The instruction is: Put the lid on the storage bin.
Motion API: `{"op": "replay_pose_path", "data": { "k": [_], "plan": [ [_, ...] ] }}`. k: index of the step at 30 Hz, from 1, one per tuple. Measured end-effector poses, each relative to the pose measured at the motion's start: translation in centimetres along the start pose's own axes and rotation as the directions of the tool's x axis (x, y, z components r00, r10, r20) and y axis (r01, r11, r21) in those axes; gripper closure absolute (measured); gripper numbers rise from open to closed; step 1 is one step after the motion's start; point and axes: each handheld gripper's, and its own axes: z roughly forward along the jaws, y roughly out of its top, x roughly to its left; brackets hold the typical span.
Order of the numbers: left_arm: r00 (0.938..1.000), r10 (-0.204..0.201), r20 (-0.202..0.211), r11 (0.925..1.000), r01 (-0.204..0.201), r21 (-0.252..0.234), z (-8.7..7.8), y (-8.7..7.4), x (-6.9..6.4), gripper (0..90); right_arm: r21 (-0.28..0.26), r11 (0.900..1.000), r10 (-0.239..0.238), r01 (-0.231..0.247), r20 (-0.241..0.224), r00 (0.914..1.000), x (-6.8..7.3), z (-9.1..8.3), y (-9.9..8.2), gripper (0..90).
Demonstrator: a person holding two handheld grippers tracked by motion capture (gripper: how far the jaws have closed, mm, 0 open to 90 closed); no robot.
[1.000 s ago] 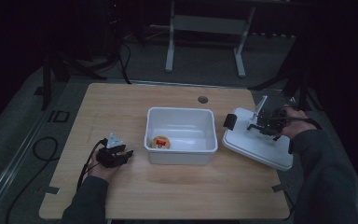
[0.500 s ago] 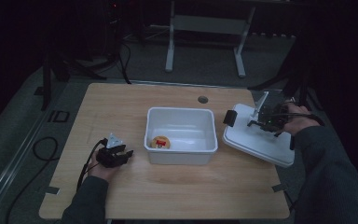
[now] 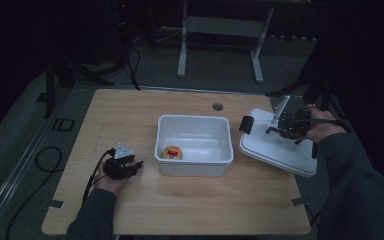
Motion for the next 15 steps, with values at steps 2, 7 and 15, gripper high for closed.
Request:
{"op": "replay_pose_path", "data": {
  "k": [2, 7, 15],
  "plan": [
    [1.0000, 0.000, 0.000, 1.0000, 0.000, 0.001, 0.0, 0.0, 0.0, 55.8, -0.003, 1.0000, -0.002, 0.002, 0.001, 1.0000, 0.0, -0.2, 0.0, 84.6],
    [1.0000, 0.000, 0.000, 1.0000, 0.000, 0.002, 0.0, 0.0, 0.0, 55.8, -0.008, 0.9999, -0.013, 0.013, 0.004, 0.9999, 0.0, -0.7, 0.2, 84.6],
    [1.0000, -0.001, 0.001, 1.0000, 0.001, 0.001, 0.0, 0.0, 0.0, 55.8, -0.023, 0.9993, -0.028, 0.028, 0.010, 0.9996, 0.0, -1.4, 0.6, 84.6]
  ]
}}
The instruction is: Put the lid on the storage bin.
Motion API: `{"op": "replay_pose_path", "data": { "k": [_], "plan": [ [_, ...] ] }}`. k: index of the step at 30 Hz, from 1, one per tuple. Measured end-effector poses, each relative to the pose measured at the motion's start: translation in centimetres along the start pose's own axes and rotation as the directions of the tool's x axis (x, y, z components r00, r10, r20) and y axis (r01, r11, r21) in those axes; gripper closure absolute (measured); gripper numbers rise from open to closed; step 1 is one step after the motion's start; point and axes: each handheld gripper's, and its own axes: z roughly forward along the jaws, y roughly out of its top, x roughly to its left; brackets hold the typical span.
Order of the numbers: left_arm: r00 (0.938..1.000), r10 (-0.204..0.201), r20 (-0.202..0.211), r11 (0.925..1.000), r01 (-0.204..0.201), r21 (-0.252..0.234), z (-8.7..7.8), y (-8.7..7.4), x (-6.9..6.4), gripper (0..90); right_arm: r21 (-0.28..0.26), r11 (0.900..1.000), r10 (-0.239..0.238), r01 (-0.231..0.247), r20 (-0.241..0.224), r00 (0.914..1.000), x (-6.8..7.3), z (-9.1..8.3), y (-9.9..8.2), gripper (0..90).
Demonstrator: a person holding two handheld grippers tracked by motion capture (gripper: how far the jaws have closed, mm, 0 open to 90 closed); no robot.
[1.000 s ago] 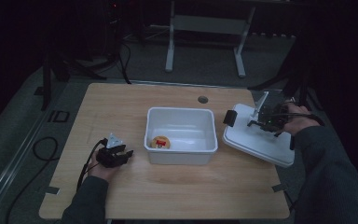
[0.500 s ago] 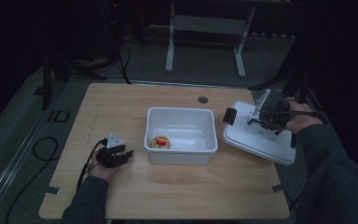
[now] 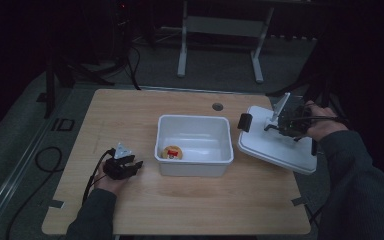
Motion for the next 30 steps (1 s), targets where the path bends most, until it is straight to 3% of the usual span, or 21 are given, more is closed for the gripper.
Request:
{"op": "replay_pose_path", "data": {
  "k": [30],
  "plan": [
    [1.0000, 0.000, 0.004, 1.0000, 0.000, 0.000, 0.0, 0.0, 0.1, 55.8, -0.053, 0.9964, -0.067, 0.066, -0.009, 0.9977, 0.8, -0.7, 3.6, 84.6]
  ]
}}
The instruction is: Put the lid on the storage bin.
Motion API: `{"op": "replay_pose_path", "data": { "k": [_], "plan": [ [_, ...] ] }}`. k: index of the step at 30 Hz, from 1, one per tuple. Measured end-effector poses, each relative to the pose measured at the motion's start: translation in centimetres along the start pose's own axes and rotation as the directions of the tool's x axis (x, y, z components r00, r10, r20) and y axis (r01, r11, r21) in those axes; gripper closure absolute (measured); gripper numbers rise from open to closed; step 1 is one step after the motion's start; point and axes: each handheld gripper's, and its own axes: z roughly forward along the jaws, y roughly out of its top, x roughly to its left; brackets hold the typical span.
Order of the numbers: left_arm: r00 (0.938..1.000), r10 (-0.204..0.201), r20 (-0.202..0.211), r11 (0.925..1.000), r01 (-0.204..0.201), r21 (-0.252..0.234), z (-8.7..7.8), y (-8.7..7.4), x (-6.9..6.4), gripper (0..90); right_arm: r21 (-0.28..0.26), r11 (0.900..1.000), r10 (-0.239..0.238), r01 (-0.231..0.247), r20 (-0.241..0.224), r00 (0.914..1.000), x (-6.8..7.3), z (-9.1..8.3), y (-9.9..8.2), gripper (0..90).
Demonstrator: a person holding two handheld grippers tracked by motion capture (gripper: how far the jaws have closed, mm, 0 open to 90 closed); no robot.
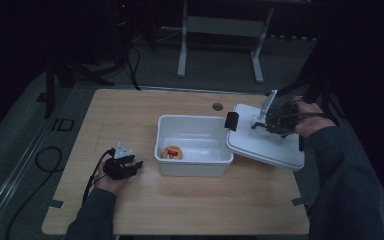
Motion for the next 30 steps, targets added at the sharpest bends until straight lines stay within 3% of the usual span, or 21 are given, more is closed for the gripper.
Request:
{"op": "replay_pose_path", "data": {
  "k": [30],
  "plan": [
    [1.0000, 0.000, 0.002, 1.0000, 0.000, 0.000, 0.0, 0.0, 0.0, 55.8, -0.042, 0.9978, -0.051, 0.050, -0.017, 0.9986, 0.6, 0.0, 4.9, 84.6]
  ]
}}
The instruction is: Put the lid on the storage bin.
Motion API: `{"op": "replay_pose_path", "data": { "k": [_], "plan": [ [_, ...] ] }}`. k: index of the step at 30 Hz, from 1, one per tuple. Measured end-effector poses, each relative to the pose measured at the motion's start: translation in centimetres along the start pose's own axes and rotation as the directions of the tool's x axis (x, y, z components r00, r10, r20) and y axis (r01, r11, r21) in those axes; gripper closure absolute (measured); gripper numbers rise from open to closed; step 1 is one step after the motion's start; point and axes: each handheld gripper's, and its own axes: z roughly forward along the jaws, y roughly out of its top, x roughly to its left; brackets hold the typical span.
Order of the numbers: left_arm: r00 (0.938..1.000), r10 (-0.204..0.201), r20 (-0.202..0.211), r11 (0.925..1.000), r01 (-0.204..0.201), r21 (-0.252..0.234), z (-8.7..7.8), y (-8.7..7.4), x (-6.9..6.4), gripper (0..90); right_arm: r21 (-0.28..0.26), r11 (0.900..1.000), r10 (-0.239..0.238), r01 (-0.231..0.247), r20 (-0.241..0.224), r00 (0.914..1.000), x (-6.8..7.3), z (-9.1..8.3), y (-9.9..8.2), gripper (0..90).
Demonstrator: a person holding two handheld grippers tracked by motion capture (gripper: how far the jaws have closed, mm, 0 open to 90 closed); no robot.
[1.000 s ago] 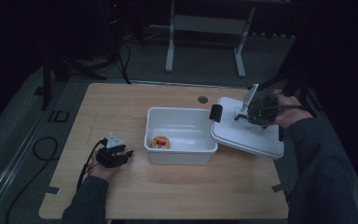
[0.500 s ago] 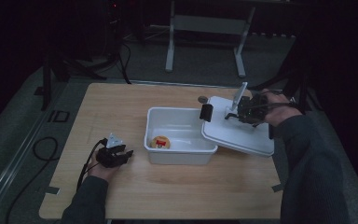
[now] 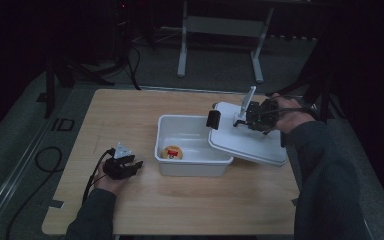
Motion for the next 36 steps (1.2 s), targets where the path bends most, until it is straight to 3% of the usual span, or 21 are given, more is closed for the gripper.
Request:
{"op": "replay_pose_path", "data": {
  "k": [36],
  "plan": [
    [1.0000, 0.001, 0.004, 1.0000, -0.001, -0.001, 0.0, 0.0, 0.1, 55.8, -0.016, 0.9975, -0.069, 0.069, -0.019, 0.9975, 0.7, 0.5, 5.0, 84.6]
  ]
}}
